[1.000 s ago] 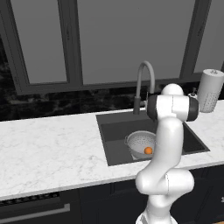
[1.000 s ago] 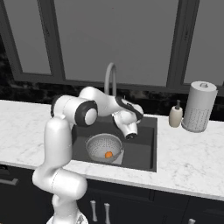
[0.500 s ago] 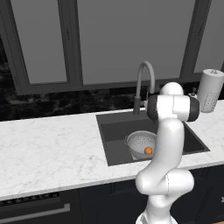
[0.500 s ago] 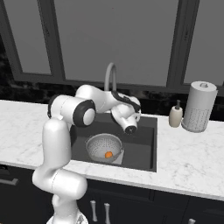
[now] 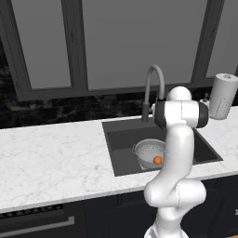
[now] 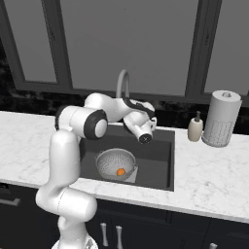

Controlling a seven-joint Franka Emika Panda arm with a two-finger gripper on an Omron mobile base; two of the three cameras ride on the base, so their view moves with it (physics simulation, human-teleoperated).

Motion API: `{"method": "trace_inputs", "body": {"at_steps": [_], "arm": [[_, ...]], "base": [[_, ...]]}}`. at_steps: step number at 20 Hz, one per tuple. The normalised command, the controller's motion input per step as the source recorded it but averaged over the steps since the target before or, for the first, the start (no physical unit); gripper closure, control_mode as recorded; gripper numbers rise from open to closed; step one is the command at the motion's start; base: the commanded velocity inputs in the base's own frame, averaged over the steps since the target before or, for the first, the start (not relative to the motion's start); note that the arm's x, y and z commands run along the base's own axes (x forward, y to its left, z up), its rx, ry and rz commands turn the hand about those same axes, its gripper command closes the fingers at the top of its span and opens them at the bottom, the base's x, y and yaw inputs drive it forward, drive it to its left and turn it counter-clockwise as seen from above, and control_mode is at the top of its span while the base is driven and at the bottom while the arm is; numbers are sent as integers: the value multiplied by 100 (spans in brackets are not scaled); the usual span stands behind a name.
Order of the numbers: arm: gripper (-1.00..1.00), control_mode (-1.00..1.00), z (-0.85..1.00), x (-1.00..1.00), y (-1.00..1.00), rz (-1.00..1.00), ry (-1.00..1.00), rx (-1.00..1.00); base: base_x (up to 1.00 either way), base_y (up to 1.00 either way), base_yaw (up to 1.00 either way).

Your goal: Put the colander in the sink, put the tangerine in the colander, and turn on the sink faucet and pour water over the colander.

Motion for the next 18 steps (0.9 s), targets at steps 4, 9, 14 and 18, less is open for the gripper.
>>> {"method": "trace_inputs", "body": {"at_steps": [4, 9, 14, 18], "arm": [[-100, -100, 0, 25, 0, 0, 0, 0], [-100, -100, 0, 17, 0, 0, 0, 0], [-100, -100, 0, 14, 0, 0, 0, 0], [-100, -100, 0, 18, 3, 0, 1, 0]], "base": [[0, 0, 0], [0, 0, 0], [0, 0, 0], [0, 0, 0]]}}
